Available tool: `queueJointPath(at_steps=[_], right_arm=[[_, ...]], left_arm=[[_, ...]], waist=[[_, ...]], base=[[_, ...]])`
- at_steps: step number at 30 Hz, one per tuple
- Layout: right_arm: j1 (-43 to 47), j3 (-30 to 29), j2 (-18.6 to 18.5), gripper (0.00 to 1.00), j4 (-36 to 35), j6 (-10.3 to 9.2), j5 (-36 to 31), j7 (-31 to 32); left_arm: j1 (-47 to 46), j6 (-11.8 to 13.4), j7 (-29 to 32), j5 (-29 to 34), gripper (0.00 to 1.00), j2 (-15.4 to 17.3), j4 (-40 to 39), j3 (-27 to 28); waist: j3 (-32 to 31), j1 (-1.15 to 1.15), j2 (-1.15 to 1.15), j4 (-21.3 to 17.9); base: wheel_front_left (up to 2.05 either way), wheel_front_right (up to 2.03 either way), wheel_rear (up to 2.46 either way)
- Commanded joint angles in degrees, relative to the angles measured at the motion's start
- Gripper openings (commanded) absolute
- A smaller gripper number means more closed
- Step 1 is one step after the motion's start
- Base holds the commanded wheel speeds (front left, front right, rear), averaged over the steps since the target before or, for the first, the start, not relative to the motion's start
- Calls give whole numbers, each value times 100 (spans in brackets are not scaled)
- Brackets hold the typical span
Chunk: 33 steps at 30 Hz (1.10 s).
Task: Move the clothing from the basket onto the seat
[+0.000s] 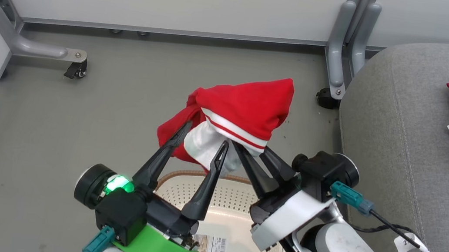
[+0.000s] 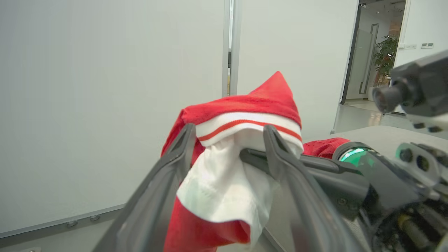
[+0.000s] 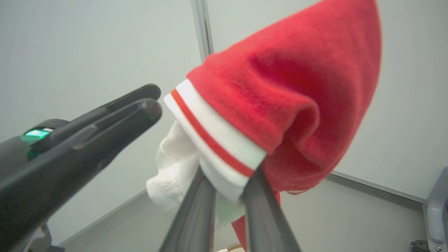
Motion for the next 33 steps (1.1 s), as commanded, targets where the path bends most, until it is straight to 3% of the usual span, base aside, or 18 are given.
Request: queueJointPath(at_steps=[1, 14, 33], right_arm=[[-126, -70, 4, 0, 48, -7, -15, -64], [-193, -297, -64, 0, 624, -6, 10, -222], [8, -410, -18, 0, 1015, -6, 52, -337]], left_arm=[[6, -4, 64, 32, 100, 81, -36, -39], [562, -303, 811, 59, 100, 583, 13, -636], [584, -237, 799, -21, 100, 732, 233, -706]], waist=[[-2, 0, 0, 9], [-56, 0, 0, 77], [-26, 0, 0, -11]], base=[[0, 0, 0], [0, 0, 0], [0, 0, 0]])
